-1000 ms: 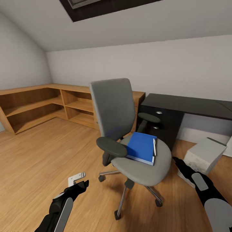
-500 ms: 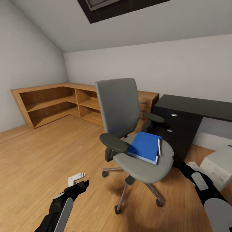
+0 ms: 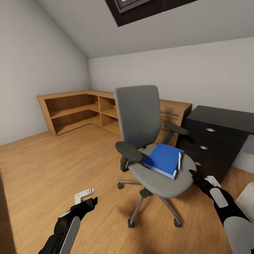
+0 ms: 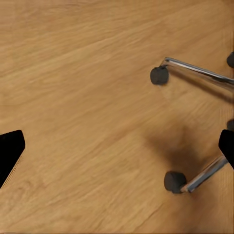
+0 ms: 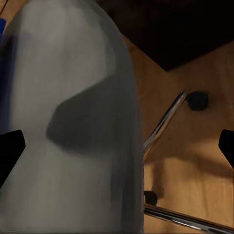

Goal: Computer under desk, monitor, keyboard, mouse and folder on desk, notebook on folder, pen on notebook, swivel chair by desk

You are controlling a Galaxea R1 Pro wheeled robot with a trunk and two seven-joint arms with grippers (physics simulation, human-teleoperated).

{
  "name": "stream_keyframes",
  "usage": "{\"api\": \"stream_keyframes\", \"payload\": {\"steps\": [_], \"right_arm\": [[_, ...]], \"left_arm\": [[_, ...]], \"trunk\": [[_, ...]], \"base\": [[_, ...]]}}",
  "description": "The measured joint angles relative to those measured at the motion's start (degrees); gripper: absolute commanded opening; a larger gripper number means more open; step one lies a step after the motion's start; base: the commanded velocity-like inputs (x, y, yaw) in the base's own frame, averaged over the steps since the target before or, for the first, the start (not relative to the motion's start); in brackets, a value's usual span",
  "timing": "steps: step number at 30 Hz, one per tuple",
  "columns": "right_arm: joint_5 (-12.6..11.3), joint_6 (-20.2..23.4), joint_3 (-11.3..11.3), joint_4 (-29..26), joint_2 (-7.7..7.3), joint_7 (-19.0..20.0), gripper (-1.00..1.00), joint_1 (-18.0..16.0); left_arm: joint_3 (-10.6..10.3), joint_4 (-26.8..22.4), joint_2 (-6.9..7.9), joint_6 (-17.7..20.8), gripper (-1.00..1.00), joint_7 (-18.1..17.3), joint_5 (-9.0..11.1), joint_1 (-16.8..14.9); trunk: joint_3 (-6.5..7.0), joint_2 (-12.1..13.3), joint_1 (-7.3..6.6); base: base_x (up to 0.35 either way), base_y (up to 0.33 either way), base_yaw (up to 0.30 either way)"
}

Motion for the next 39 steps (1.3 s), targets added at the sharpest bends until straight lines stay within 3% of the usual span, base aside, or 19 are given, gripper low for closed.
{"api": "stream_keyframes", "payload": {"steps": [23,39], "right_arm": [[0.3,-0.1,-0.1,-0.9,-0.01,0.0,1.00,0.0],[-0.2,-0.2,0.1,-0.8,0.06,0.1,1.00,0.0]], "left_arm": [[-0.2,1.6,-0.04,0.0,1.00,-0.2,0.0,0.0],[-0.5,2.4,-0.14,0.0,1.00,-0.5,-0.1,0.0]], "trunk": [[0.00,0.0,0.00],[0.00,0.0,-0.04]], "base": [[0.003,0.000,0.267],[0.293,0.000,0.025]]}}
